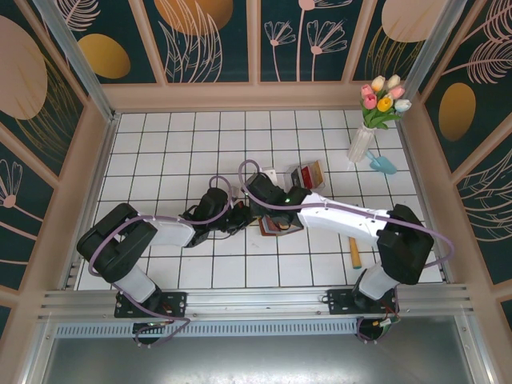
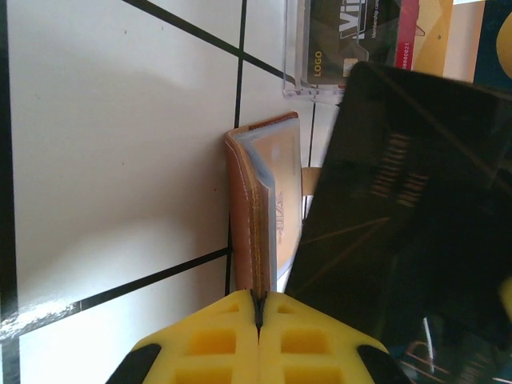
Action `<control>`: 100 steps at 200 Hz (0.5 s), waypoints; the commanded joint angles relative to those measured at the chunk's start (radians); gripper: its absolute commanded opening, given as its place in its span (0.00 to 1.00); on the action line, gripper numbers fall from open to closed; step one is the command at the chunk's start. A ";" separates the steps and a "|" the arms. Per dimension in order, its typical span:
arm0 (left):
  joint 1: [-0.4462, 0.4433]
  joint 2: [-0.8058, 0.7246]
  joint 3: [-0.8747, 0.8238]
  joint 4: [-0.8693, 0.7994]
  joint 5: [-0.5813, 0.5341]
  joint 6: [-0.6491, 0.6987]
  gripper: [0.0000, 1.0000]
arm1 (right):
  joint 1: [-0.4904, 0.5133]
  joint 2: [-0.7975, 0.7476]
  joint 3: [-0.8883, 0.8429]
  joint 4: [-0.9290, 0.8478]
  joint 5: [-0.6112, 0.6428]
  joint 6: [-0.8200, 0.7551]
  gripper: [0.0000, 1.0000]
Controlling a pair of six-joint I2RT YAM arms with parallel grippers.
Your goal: Put the credit cards into the card holder
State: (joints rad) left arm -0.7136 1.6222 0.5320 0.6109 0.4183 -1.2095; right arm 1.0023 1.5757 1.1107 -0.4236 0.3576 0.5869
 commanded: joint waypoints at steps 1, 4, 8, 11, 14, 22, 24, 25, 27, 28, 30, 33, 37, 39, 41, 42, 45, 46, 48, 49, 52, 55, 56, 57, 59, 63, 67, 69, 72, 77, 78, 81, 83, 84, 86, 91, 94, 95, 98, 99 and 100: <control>-0.002 -0.027 -0.009 0.052 0.011 -0.008 0.00 | 0.001 0.009 -0.005 -0.026 0.023 0.023 0.00; -0.002 -0.027 -0.009 0.051 0.010 -0.007 0.00 | 0.001 0.008 -0.003 -0.025 0.022 0.021 0.00; -0.002 -0.027 -0.009 0.049 0.011 -0.006 0.00 | 0.003 0.004 0.000 -0.028 0.021 0.021 0.00; -0.002 -0.026 -0.009 0.047 0.011 -0.005 0.00 | 0.003 0.001 0.004 -0.031 0.023 0.021 0.00; -0.002 -0.025 -0.008 0.046 0.011 -0.004 0.00 | 0.003 -0.002 0.007 -0.032 0.023 0.019 0.00; -0.003 -0.025 -0.010 0.044 0.010 -0.003 0.00 | 0.003 -0.014 0.017 -0.035 0.024 0.018 0.00; -0.003 -0.025 -0.010 0.044 0.010 -0.003 0.00 | 0.003 -0.017 0.019 -0.035 0.024 0.018 0.00; -0.002 -0.025 -0.009 0.044 0.010 -0.003 0.00 | 0.003 -0.019 0.019 -0.035 0.023 0.018 0.00; -0.001 -0.025 -0.010 0.044 0.010 -0.004 0.00 | 0.003 -0.023 0.022 -0.034 0.023 0.017 0.00; -0.001 -0.025 -0.010 0.044 0.010 -0.004 0.00 | 0.003 -0.025 0.022 -0.034 0.023 0.016 0.00; -0.002 -0.025 -0.010 0.044 0.010 -0.003 0.00 | 0.002 -0.029 0.024 -0.032 0.023 0.016 0.00; -0.003 -0.024 -0.010 0.043 0.010 -0.003 0.00 | 0.002 -0.035 0.024 -0.031 0.024 0.015 0.00; -0.002 -0.024 -0.010 0.043 0.008 -0.002 0.00 | 0.003 -0.042 0.026 -0.029 0.024 0.012 0.00; -0.002 -0.024 -0.010 0.043 0.008 -0.002 0.00 | 0.003 -0.047 0.028 -0.028 0.024 0.012 0.00; -0.001 -0.024 -0.010 0.043 0.007 -0.002 0.00 | 0.003 -0.051 0.028 -0.026 0.025 0.011 0.00; -0.001 -0.024 -0.010 0.043 0.008 -0.002 0.00 | 0.003 -0.053 0.029 -0.025 0.026 0.010 0.00; -0.002 -0.022 -0.010 0.042 0.008 -0.002 0.00 | 0.002 -0.060 0.028 -0.023 0.026 0.009 0.00; -0.002 -0.022 -0.010 0.041 0.007 -0.002 0.00 | 0.002 -0.061 0.028 -0.022 0.026 0.009 0.00; -0.002 -0.022 -0.010 0.041 0.007 -0.002 0.00 | 0.002 -0.065 0.028 -0.020 0.027 0.009 0.00; -0.002 -0.022 -0.010 0.041 0.007 -0.002 0.00 | 0.003 -0.068 0.029 -0.021 0.028 0.008 0.00; -0.002 -0.020 -0.010 0.041 0.006 -0.002 0.00 | 0.003 -0.073 0.028 -0.019 0.031 0.007 0.00; -0.002 -0.020 -0.010 0.041 0.006 -0.002 0.00 | 0.003 -0.077 0.027 -0.018 0.035 0.007 0.00; -0.003 -0.020 -0.010 0.041 0.006 -0.002 0.00 | 0.003 -0.078 0.027 -0.018 0.036 0.007 0.00; -0.003 -0.019 -0.009 0.041 0.006 -0.002 0.00 | 0.004 -0.079 0.027 -0.018 0.037 0.007 0.00; -0.003 -0.019 -0.009 0.041 0.006 -0.002 0.00 | 0.003 -0.083 0.025 -0.017 0.040 0.007 0.00; -0.002 -0.018 -0.009 0.041 0.007 -0.001 0.00 | 0.002 -0.087 0.025 -0.016 0.044 0.007 0.00; -0.002 -0.018 -0.009 0.041 0.008 -0.003 0.00 | 0.001 -0.089 0.022 -0.017 0.051 0.007 0.00; -0.002 -0.018 -0.009 0.041 0.008 -0.002 0.00 | 0.001 -0.090 0.022 -0.017 0.054 0.007 0.00; -0.003 -0.018 -0.008 0.041 0.008 -0.003 0.00 | 0.000 -0.089 0.020 -0.019 0.059 0.007 0.00; -0.003 -0.018 -0.008 0.041 0.008 -0.002 0.00 | -0.001 -0.088 0.017 -0.021 0.066 0.007 0.00; -0.003 -0.019 -0.008 0.041 0.008 -0.002 0.00 | -0.001 -0.088 0.018 -0.020 0.066 0.007 0.00; -0.001 -0.019 -0.007 0.041 0.009 -0.003 0.00 | -0.002 -0.086 0.016 -0.023 0.068 0.007 0.00; -0.002 -0.019 -0.006 0.041 0.009 -0.002 0.00 | -0.003 -0.084 0.014 -0.023 0.069 0.007 0.00; -0.002 -0.019 -0.007 0.041 0.009 -0.002 0.00 | -0.004 -0.083 0.014 -0.024 0.070 0.007 0.00; -0.003 -0.020 -0.006 0.041 0.008 -0.002 0.00 | -0.004 -0.080 0.013 -0.025 0.070 0.007 0.00; -0.002 -0.021 -0.007 0.041 0.010 -0.002 0.00 | -0.006 -0.075 0.012 -0.028 0.072 0.008 0.00; -0.002 -0.022 -0.006 0.041 0.009 -0.002 0.00 | -0.005 -0.071 0.012 -0.030 0.073 0.009 0.00; -0.001 -0.022 -0.005 0.041 0.009 -0.002 0.00 | -0.005 -0.070 0.012 -0.031 0.072 0.009 0.00; -0.002 -0.022 -0.004 0.041 0.010 -0.001 0.00 | -0.005 -0.067 0.012 -0.033 0.072 0.011 0.00; -0.002 -0.022 -0.004 0.041 0.009 -0.002 0.00 | -0.005 -0.066 0.011 -0.033 0.072 0.011 0.00; -0.001 -0.022 -0.004 0.041 0.009 -0.002 0.00 | -0.005 -0.065 0.011 -0.033 0.071 0.011 0.00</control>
State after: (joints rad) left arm -0.7136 1.6207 0.5301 0.6109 0.4183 -1.2095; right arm 1.0023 1.5124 1.1103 -0.4263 0.3912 0.5865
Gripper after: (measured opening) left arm 0.060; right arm 0.057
